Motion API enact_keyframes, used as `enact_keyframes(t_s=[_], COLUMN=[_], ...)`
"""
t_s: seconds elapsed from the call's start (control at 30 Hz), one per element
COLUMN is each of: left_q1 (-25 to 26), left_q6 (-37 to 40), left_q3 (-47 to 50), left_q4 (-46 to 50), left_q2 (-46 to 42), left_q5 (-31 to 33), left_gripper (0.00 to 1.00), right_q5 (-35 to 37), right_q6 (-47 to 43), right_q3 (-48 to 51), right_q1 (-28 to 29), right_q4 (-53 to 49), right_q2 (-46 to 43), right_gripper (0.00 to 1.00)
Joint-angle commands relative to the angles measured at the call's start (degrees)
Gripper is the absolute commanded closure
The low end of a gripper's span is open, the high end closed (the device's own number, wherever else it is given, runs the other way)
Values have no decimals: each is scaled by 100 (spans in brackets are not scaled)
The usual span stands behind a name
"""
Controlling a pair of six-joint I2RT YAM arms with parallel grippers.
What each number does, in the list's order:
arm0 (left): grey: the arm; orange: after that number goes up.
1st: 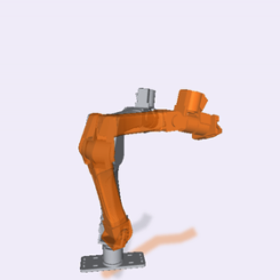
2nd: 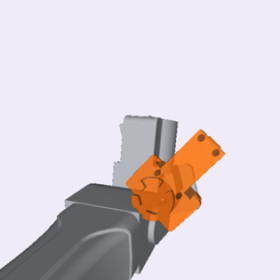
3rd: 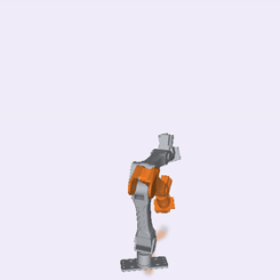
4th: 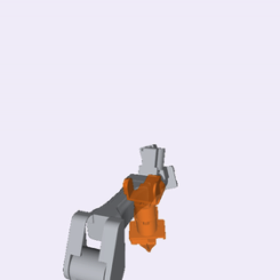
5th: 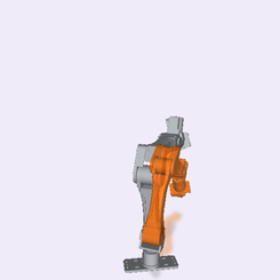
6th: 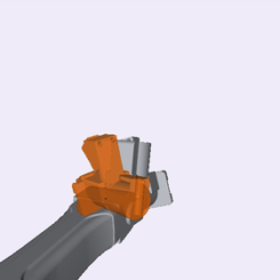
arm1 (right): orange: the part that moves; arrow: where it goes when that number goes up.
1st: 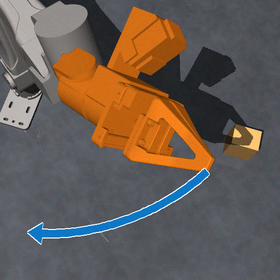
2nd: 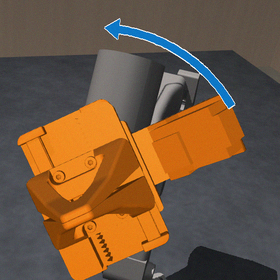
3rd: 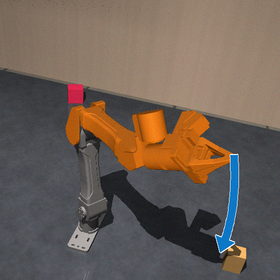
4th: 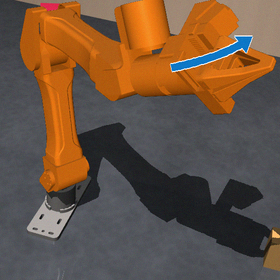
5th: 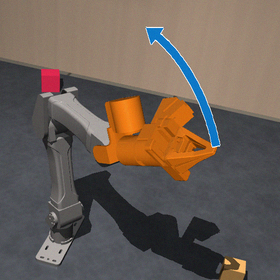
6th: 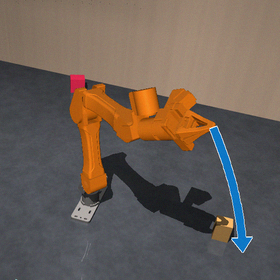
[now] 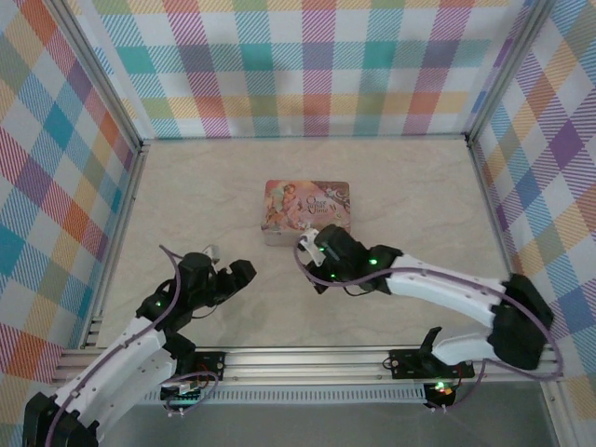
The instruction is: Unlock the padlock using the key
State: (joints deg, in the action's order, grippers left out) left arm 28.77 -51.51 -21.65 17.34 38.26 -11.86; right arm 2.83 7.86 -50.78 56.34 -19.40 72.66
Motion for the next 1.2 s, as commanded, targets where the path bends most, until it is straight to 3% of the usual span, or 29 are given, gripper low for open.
enact_keyframes(t_s=[0.0, 0.3, 0.5, 0.77, 0.93, 1.17], left_q1=[76, 82, 221, 961, 1373, 1655], left_q6=[182, 565, 471, -26, -94, -157], left_q3=[-549, -2052, -2738, -3610, -4192, -4543], left_q4=[-769, -1230, -926, -554, -361, -294], left_q2=[438, 1485, 1825, 2541, 2987, 3455], left_q5=[-554, -1342, -1249, -663, -432, -370], left_gripper=[18, 21, 24, 30, 34, 40], right_q5=[-556, -1225, -52, 1952, 2548, 2855], right_q6=[-557, -136, -192, -642, -985, -1137], right_q3=[102, -93, -325, -565, -549, -459], right_q1=[-124, -762, -773, -354, 25, 305], right_q4=[58, 2, -329, -109, 194, 361], right_q2=[-645, -1634, -1490, -1028, -1008, -1107], right_gripper=[100, 100, 100, 100, 100, 100])
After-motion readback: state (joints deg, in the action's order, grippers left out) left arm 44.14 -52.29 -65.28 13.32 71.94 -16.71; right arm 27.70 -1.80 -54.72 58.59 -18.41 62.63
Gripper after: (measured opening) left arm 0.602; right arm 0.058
